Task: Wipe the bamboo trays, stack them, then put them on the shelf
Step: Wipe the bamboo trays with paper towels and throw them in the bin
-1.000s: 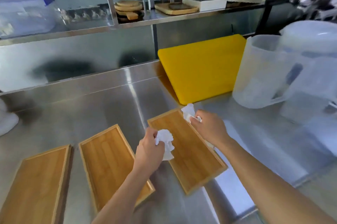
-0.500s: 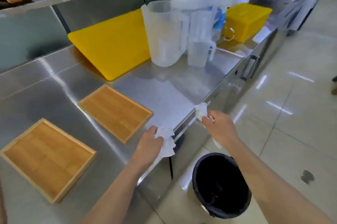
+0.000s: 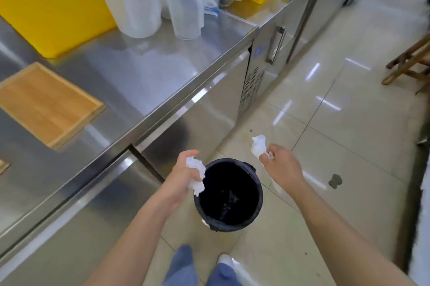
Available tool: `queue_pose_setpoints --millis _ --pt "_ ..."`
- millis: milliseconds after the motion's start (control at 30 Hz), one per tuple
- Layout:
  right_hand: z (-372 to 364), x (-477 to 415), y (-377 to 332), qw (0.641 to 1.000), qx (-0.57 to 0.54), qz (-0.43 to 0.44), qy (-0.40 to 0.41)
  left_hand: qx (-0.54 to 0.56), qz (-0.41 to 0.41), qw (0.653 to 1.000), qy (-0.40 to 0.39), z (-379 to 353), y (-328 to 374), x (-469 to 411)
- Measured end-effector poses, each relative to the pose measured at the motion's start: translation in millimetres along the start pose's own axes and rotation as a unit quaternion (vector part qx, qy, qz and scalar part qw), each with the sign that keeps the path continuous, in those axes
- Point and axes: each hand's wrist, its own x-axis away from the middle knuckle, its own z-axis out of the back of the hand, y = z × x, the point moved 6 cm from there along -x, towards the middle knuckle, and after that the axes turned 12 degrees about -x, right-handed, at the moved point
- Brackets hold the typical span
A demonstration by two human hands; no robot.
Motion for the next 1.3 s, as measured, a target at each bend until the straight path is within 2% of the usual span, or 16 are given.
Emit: queue_pose_setpoints --millis 133,367,633,767,833,867,967,1000,1033,1100,1200,1300 --pt "-11.0 -0.8 40.8 0.999 -0.003 -0.028 -0.017 -0.094 0.067 0.993 0.02 -18.0 -30.6 -21.2" --pt "-72.8 -15.8 128.5 0.996 -0.024 -0.09 -0.018 -0.21 0.036 0.977 0.027 -48.8 -71.6 -84.9" --pt "-210.7 -71.4 243.0 0.994 -0.027 -0.105 -0.031 -0.419 -0.03 0.907 0.036 -96.2 -190.2 -217.2" --pt "-288.1 -95.4 294.2 0.997 0.044 -0.051 -0.039 -0.473 -0.045 0.879 0.036 -125.7 -254.3 -282.4" --pt "-324.8 -104.3 316.6 0.994 0.095 -0.019 -0.052 -0.525 -0.065 0.848 0.036 -140.5 -285.5 -312.3" --pt "-344.9 -108.3 329.7 0.988 0.132 -0.019 -0.079 -0.567 -0.059 0.822 0.018 -147.1 -305.5 -327.3" --pt "-386.2 -111.9 362.2 0.955 0.2 -0.065 -0.211 -0.692 -0.013 0.714 -0.103 -158.0 -356.2 -353.9" --pt "-387.6 -111.1 366.4 0.949 0.202 -0.071 -0.231 -0.713 -0.014 0.688 -0.135 -162.4 -360.7 -354.1" --pt "-387.5 -108.2 355.9 0.947 0.207 -0.06 -0.24 -0.72 -0.017 0.678 -0.147 -155.1 -358.0 -347.5" --pt "-384.3 -104.0 343.4 0.947 0.218 -0.028 -0.236 -0.704 -0.03 0.696 -0.139 -146.0 -351.1 -340.2" --pt "-370.4 -99.8 335.7 0.942 0.217 -0.04 -0.252 -0.692 -0.036 0.712 -0.117 -135.7 -338.5 -333.6" --pt "-314.2 -94.8 284.2 0.951 0.211 -0.022 -0.226 -0.687 -0.073 0.717 -0.088 -116.1 -275.8 -298.9"
